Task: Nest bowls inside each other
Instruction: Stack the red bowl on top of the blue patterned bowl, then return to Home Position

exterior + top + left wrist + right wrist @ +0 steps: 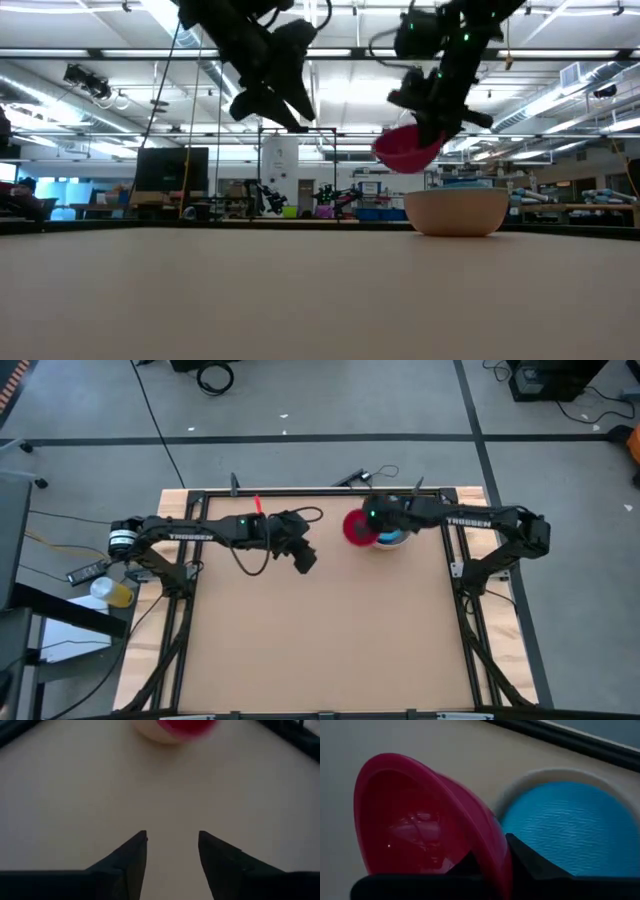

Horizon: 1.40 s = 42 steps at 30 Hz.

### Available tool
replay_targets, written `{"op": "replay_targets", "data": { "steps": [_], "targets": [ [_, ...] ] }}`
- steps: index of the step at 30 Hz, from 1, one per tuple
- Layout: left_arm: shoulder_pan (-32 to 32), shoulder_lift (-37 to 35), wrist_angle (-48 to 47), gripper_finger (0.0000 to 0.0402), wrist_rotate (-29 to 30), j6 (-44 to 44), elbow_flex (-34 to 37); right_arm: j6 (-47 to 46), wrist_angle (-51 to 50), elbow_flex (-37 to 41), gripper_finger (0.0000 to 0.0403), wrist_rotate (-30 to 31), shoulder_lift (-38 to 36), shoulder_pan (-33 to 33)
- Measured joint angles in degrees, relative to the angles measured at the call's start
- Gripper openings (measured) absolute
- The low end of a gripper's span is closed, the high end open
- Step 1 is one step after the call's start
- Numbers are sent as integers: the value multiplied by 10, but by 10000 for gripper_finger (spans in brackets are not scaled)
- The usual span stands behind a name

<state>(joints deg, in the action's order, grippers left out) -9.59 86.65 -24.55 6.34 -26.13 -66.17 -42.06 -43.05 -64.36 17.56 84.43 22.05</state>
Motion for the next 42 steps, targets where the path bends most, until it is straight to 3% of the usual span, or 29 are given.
{"op": "replay_targets", "data": {
  "steps": [11,16,19,26,30,35,42],
  "targets": [
    [2,2,-69,187,0,24,1,85,-32,35,38,-73,3,152],
    [1,2,-69,187,1,44,1,86,-8,91,40,-106,3,176],
    [2,2,-69,187,0,49,1,82,17,111,63,-119,1,180],
    [2,2,-70,188,0,57,1,48,35,109,169,-78,-24,173],
    [2,2,-77,188,0,53,1,32,20,109,207,-31,-61,174],
    [2,2,-79,188,-1,49,1,45,13,108,214,-13,-85,181],
    [0,0,-69,188,-1,48,1,61,11,119,208,-16,-52,190]
  ]
}}
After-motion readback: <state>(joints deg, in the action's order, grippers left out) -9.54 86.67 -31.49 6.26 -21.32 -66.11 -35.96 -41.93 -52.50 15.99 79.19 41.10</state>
